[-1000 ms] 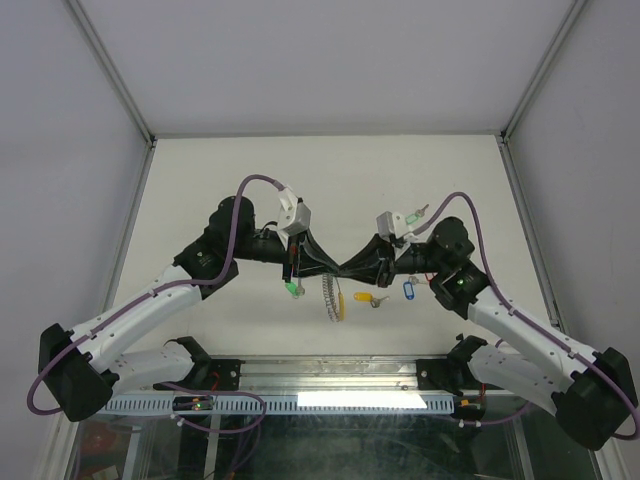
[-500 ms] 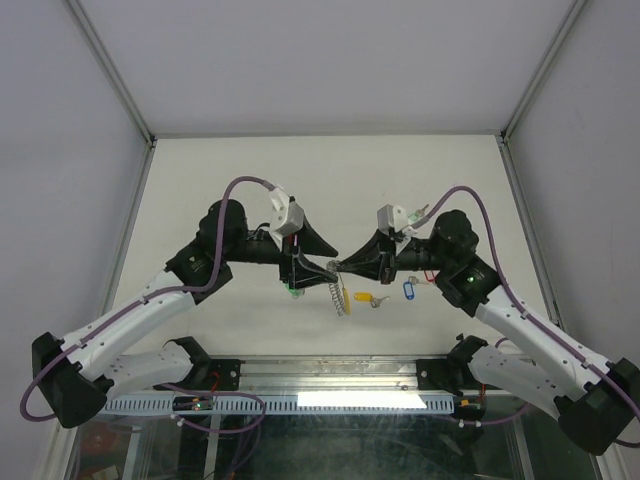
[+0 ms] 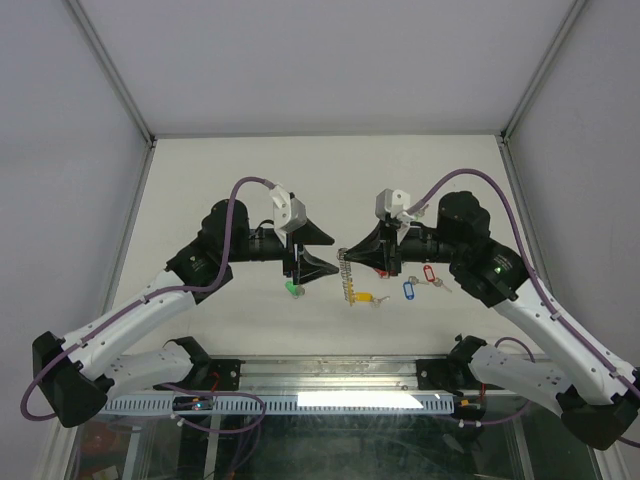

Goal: Put the keys on the keyring

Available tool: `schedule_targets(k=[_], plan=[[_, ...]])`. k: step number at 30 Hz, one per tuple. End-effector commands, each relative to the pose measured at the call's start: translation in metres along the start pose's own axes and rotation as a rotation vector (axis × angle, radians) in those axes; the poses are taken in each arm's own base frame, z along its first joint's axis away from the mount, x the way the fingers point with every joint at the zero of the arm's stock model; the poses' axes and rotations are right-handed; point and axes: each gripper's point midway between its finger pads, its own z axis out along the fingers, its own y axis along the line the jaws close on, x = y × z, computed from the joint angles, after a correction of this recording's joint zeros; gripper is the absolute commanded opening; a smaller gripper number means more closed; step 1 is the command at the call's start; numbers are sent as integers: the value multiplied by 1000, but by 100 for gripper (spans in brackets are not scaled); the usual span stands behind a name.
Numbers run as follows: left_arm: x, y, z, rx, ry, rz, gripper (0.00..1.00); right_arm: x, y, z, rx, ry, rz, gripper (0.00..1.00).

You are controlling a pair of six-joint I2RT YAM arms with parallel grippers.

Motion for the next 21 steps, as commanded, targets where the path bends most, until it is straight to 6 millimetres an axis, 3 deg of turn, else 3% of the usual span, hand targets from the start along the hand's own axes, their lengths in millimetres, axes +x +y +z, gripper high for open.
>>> schedule_targets(k=[1,6,15,21], plan=[[-26,-1,4,-2,-47,79,59,-9,0,-5,35,51,-20,0],[-29,-8,6,38,-49,99,42,-8,1,-4,42,96,-19,0],[-25,-21,11,99,-43,120,33,-10,5,1,33,120,-21,0],[-19,-22,17,117,-19,114,18,-13,10,2,18,113,-26,0]])
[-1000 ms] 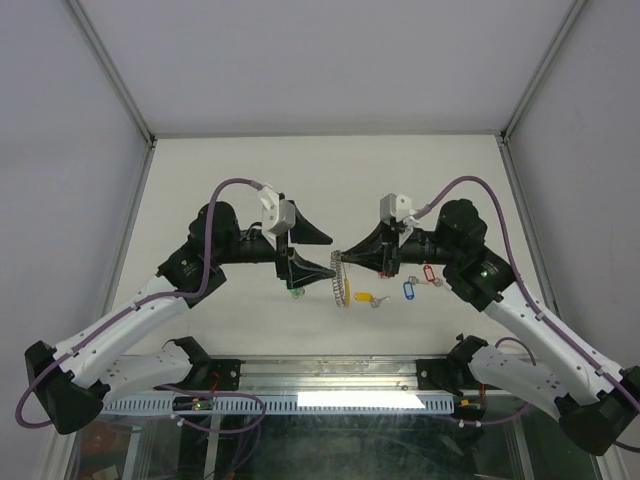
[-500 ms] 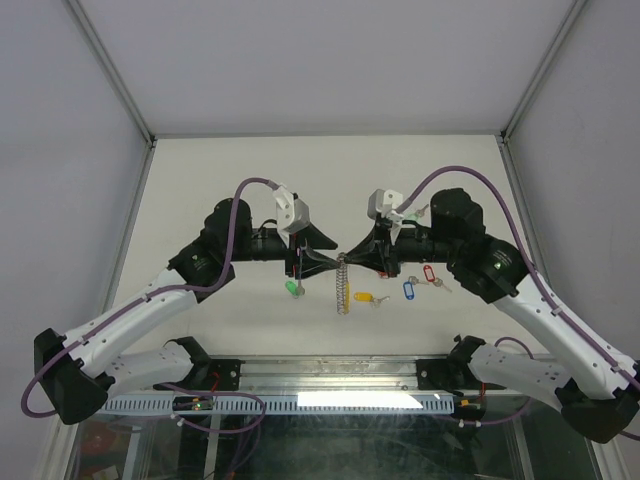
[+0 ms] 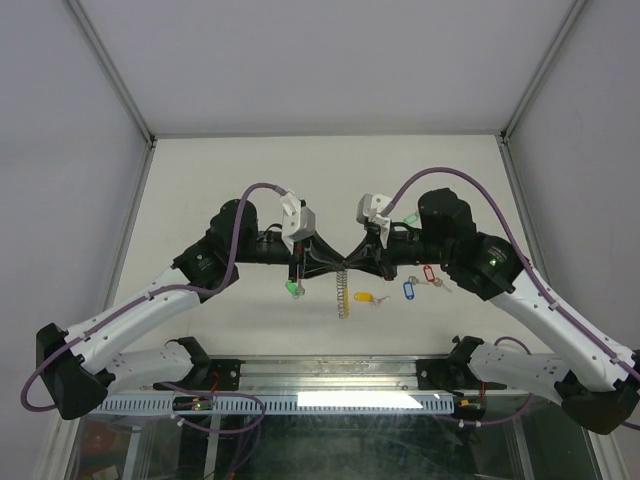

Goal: Put the keys on the keyring

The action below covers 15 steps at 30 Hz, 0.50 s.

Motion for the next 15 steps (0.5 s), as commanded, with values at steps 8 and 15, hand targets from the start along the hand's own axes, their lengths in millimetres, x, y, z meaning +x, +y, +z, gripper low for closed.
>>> schedule_targets(k=[8,15], plan=[[-19,-7,7,47,-21,66,0,-33,7,-7,-10,-89,-65,0],[-20,-13,5,71,-29,78,0,-33,9,-8,-13,-101,-73,0]])
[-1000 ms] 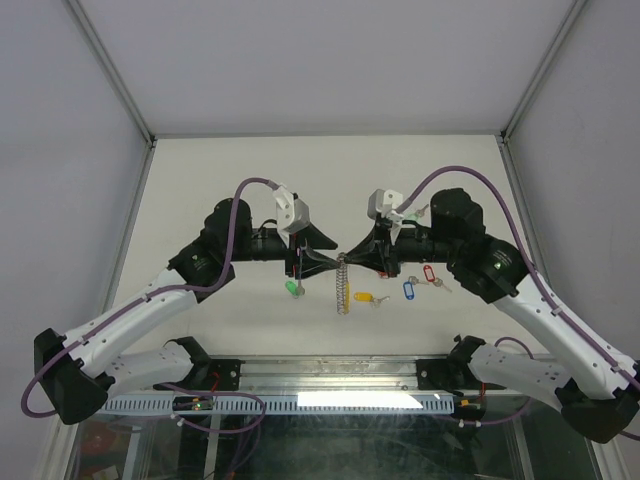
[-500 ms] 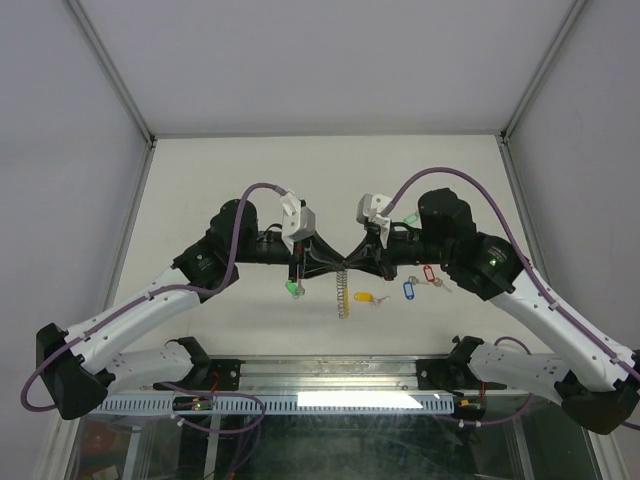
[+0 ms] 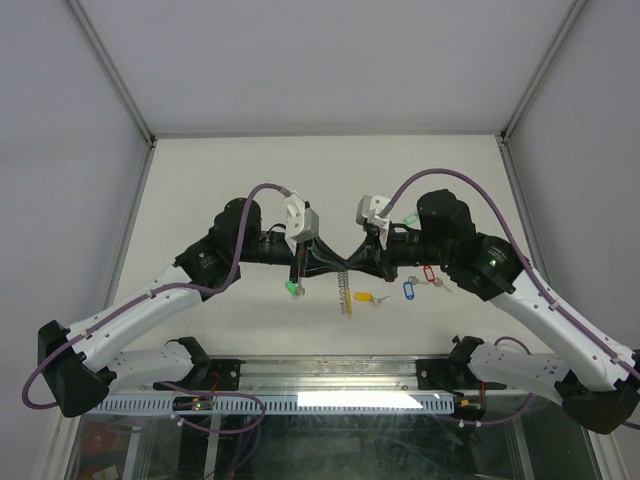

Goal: Put the keys on the keyring

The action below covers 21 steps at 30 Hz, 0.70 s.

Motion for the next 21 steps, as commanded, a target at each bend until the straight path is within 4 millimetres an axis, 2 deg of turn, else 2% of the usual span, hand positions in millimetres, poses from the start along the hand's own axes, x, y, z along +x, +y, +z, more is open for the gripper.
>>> schedule_targets(k=[1,8,11,14,21], plan=[[-28,-10,-1,42,-65,88,0,-39,10,-10,-27,-127,-82,0],[-33,-25,-4,113,-92,110,0,-50,27,-20,-85,-187,-112,0],[-35,-30,-6,130,-105,121,18,-55,30,-24,-86,-206,-117,0],[-39,-33,-8,135,-118,131,25,-55,29,-26,-77,-207,-117,0],[-43,-35,-10,138,-129,134,24,-53,29,-26,-73,-206,-113,0]])
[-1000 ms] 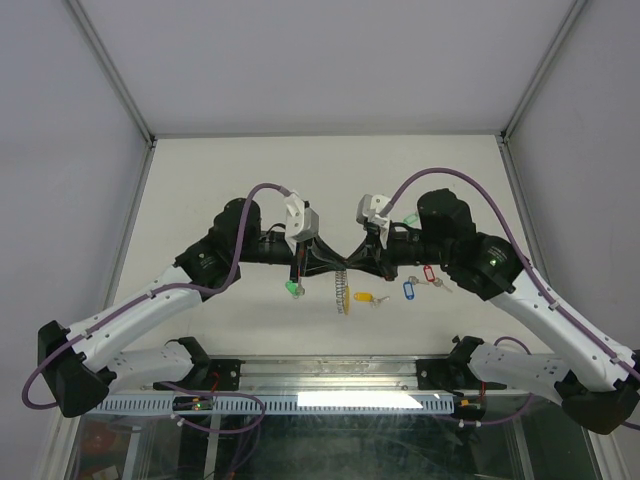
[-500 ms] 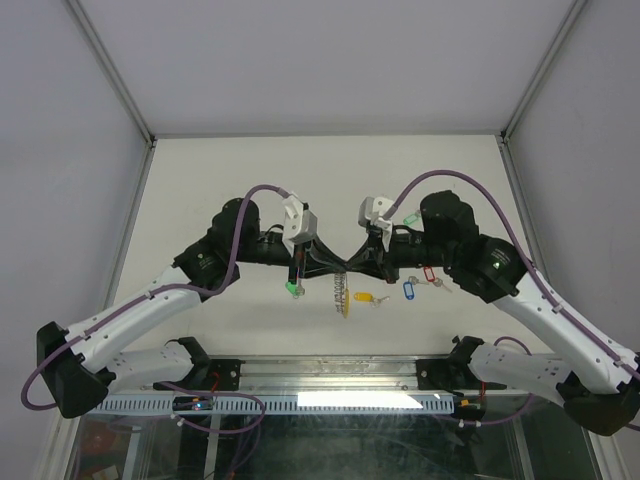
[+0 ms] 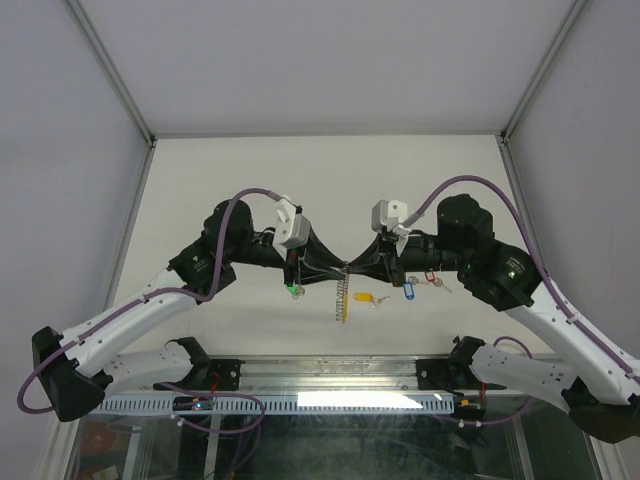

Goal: Put the keys on the keyring

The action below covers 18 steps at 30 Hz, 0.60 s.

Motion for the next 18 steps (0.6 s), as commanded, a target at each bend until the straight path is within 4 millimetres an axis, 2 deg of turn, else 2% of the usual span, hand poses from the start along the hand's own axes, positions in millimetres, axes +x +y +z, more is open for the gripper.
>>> schedule_targets(k=[1,10,15,18], plan=[[-22,-11,-3,35,-57,65,23,-27,4,-5,-9,-85,-46,0],[-25,-6,-1,16,-63,65,19,-24,7,-2,-31,-78,-40,0],[-24,-4,1,16,-59,58,20,-24,9,-1,-50,-76,-36,0],[-23,-3,2,15,-56,54,14,-25,10,0,-57,-80,-34,0]])
